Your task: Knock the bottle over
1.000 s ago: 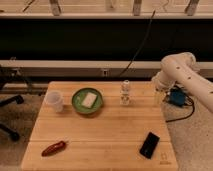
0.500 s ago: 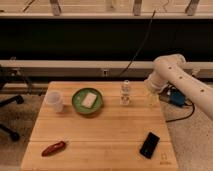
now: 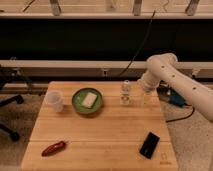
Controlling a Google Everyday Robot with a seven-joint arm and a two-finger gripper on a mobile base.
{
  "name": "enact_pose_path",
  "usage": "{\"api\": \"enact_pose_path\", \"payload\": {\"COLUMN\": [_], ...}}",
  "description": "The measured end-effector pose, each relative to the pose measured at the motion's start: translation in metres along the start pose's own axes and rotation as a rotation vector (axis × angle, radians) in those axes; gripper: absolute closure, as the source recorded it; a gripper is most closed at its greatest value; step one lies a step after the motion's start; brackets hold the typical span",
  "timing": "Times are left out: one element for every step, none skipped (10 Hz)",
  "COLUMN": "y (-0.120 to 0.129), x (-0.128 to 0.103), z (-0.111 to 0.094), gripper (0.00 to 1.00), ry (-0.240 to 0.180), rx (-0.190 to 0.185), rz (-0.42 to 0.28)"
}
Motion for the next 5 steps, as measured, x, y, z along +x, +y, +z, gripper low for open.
{"api": "enact_pose_path", "payload": {"y": [-0.001, -0.002, -0.002, -0.002, -0.001], "x": [-0.006, -0.016, -0.025, -0.036, -0.045], "z": [0.001, 0.003, 0.005, 0.006, 0.007], "gripper": [0.20, 0.20, 0.20, 0.20, 0.20], "ry": [-0.006, -0.015, -0.025, -0.035, -0.048], "rx": [-0.002, -0.008, -0.012, -0.017, -0.023], "rz": [-0.010, -0.027, -0.042, -0.058, -0.073]}}
